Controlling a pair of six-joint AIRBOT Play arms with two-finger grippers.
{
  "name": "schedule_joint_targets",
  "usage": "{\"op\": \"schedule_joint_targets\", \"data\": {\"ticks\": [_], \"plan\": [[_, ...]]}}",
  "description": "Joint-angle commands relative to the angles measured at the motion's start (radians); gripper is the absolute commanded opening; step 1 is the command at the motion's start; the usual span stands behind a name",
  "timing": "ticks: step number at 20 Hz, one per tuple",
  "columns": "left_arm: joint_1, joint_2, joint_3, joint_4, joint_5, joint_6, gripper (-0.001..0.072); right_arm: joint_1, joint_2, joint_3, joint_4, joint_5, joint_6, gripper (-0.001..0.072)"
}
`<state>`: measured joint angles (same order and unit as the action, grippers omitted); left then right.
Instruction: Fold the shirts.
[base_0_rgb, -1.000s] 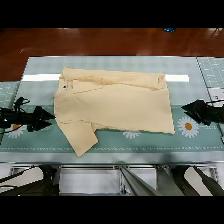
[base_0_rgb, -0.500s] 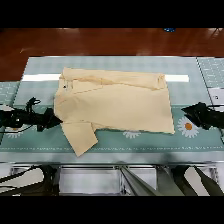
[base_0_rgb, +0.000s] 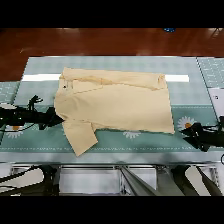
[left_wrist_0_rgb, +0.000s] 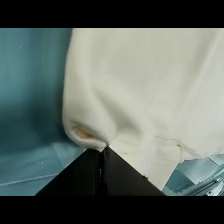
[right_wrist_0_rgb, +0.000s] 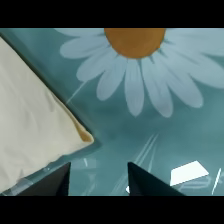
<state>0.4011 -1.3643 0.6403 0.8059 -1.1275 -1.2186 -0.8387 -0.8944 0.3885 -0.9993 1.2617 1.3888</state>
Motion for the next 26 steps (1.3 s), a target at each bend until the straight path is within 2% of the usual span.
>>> {"op": "schedule_joint_targets", "data": {"ticks": [1,3,12,13,15,16,19,21,24,26], "plan": [[-0.001,-0.001,0.001,-0.002,-0.003,0.007,0.0014,0.059,-0.045,-0.031,0.031,0.017,-0.021,0.0408],[-0.001,-0.001,0.001,-0.003,0.001,0.006,0.0014,0.094,-0.085,-0.031,0.135,-0.025,-0.059,0.0408],[-0.001,-0.001,0.001,-0.002,0.002,0.007,0.0014,0.340,-0.328,0.046,0.320,-0.300,-0.074,0.0402],[-0.001,-0.001,0.001,-0.003,0.002,0.007,0.0014,0.370,-0.345,0.080,0.335,-0.309,-0.074,0.0345],[0.000,-0.001,0.002,-0.003,0.002,0.007,0.0014,0.423,-0.361,0.148,0.340,-0.300,-0.101,0.0076],[0.000,-0.001,0.008,-0.006,0.002,0.007,0.0014,0.449,-0.361,0.189,0.340,-0.282,-0.128,0.0027],[0.000,0.014,0.095,-0.073,-0.033,0.008,0.0014,0.474,-0.360,0.357,0.335,-0.157,-0.147,0.0026],[0.000,0.046,0.207,-0.203,-0.076,0.036,0.0014,0.474,-0.348,0.503,0.329,-0.082,-0.153,0.0026],[0.000,0.113,0.443,-0.420,-0.088,0.047,0.0013,0.474,-0.300,0.790,0.327,-0.051,-0.123,0.0025],[0.000,0.146,0.637,-0.494,-0.085,0.047,0.0014,0.474,-0.276,0.998,0.323,-0.047,-0.100,0.0025]]}}
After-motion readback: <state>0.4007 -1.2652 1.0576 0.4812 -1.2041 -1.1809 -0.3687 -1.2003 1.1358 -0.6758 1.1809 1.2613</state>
